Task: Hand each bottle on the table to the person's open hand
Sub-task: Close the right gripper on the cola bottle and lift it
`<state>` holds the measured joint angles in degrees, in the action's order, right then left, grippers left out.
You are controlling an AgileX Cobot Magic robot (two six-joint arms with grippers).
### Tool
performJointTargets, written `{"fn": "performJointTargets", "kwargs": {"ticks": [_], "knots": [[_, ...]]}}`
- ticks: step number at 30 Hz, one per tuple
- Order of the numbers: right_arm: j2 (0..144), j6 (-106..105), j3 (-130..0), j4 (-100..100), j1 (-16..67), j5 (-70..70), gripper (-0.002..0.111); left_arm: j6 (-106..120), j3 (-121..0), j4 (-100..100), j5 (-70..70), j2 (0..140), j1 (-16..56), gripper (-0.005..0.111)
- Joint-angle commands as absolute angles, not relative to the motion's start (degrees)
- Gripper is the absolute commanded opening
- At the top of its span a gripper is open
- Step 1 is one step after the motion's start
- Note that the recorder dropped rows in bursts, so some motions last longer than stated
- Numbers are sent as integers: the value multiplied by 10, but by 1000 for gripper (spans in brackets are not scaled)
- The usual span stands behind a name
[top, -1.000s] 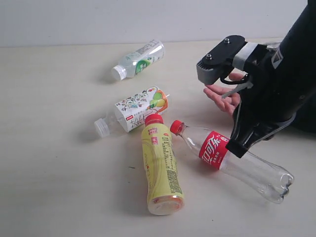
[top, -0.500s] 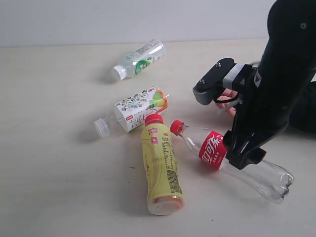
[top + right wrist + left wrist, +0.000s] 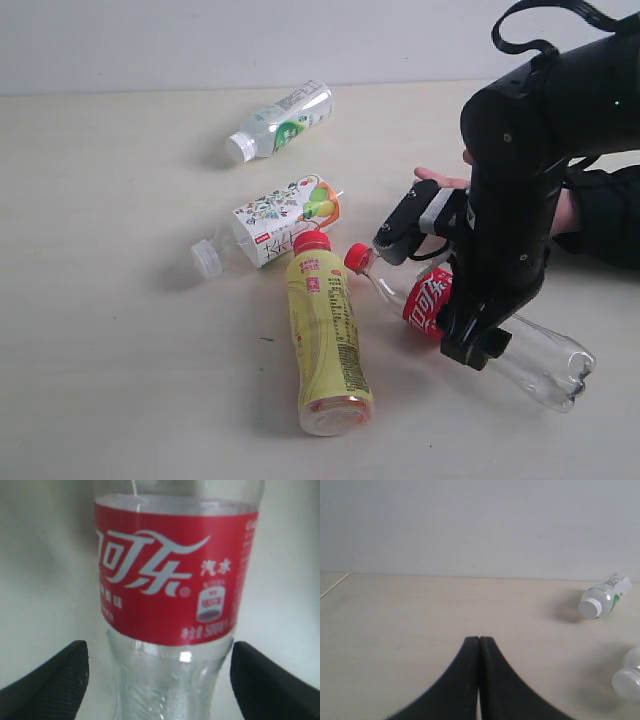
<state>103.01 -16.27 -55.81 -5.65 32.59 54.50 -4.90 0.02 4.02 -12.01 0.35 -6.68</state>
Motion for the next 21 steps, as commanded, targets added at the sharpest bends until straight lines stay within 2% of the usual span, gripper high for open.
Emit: {"fn": "performJointTargets", "kwargs": {"ticks": [1, 4, 5, 6, 7, 11, 21], "knots": [[1063, -163, -558, -63, 327, 534, 74, -48, 0, 42, -117, 0, -68, 0], [1073, -163, -558, -61, 327, 535, 70, -48, 0, 42, -117, 0, -68, 0], [1074, -163, -558, -61, 327, 544, 58, -48, 0, 42, -117, 0, -68, 0], [1074, -163, -558, -63, 327, 549, 52, -48, 0, 42, -117, 0, -68, 0], [1074, -163, -558, -63, 327, 559, 34, -48, 0, 42, -117, 0, -68, 0], [1073, -163, -559, -63, 327, 582, 0, -48, 0, 42, -117, 0, -68, 0], [1073, -159, -559, -63, 327, 600, 0, -48, 0, 42, -117, 0, -68, 0]]}}
